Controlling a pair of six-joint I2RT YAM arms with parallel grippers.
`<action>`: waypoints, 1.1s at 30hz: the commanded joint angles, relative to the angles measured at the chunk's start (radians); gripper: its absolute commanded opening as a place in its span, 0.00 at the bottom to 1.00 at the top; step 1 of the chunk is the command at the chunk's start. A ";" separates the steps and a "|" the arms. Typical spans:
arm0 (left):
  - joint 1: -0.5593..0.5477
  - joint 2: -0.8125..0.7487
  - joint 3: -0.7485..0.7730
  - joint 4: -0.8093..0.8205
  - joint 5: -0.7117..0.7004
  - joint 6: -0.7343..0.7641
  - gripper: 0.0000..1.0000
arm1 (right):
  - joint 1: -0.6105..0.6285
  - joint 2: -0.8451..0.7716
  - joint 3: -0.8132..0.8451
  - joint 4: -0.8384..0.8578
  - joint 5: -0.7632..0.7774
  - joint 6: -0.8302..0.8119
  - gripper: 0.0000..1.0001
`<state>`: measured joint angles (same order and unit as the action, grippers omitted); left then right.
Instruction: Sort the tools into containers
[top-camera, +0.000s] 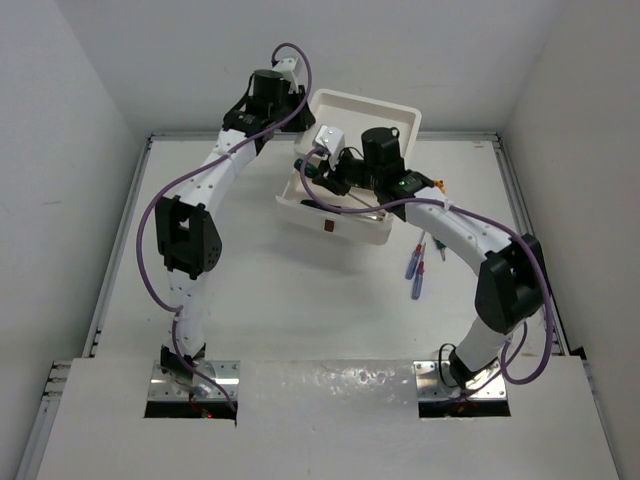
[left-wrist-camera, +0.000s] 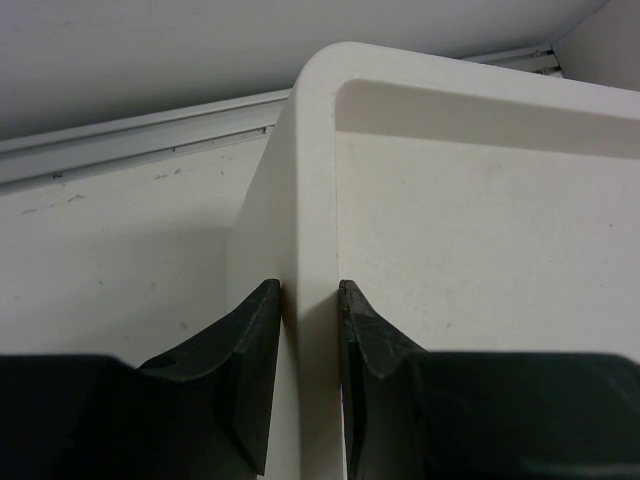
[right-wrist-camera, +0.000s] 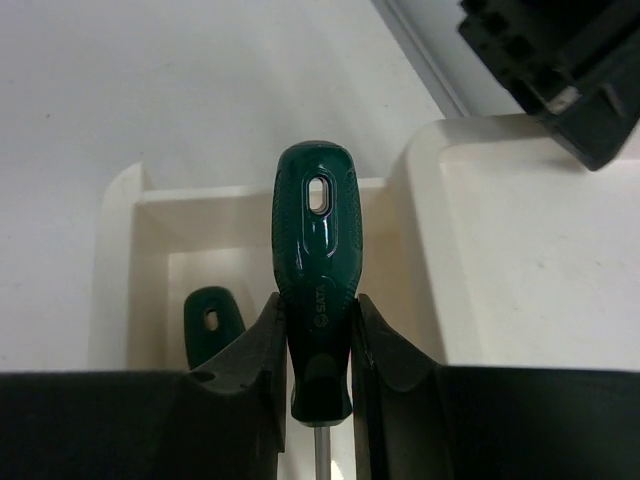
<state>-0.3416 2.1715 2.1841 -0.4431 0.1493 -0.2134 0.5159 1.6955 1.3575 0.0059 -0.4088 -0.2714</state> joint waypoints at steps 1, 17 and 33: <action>-0.010 0.031 -0.033 -0.082 -0.020 0.005 0.08 | -0.001 -0.045 0.037 -0.107 -0.007 -0.055 0.00; -0.010 0.030 -0.033 -0.082 -0.027 0.009 0.08 | 0.003 -0.063 0.058 -0.195 0.053 -0.086 0.66; -0.011 0.025 -0.033 -0.078 -0.031 0.012 0.08 | 0.009 0.032 0.144 -0.205 -0.064 -0.005 0.63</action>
<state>-0.3454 2.1715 2.1841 -0.4404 0.1383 -0.2092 0.5182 1.6745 1.4437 -0.1722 -0.4221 -0.3061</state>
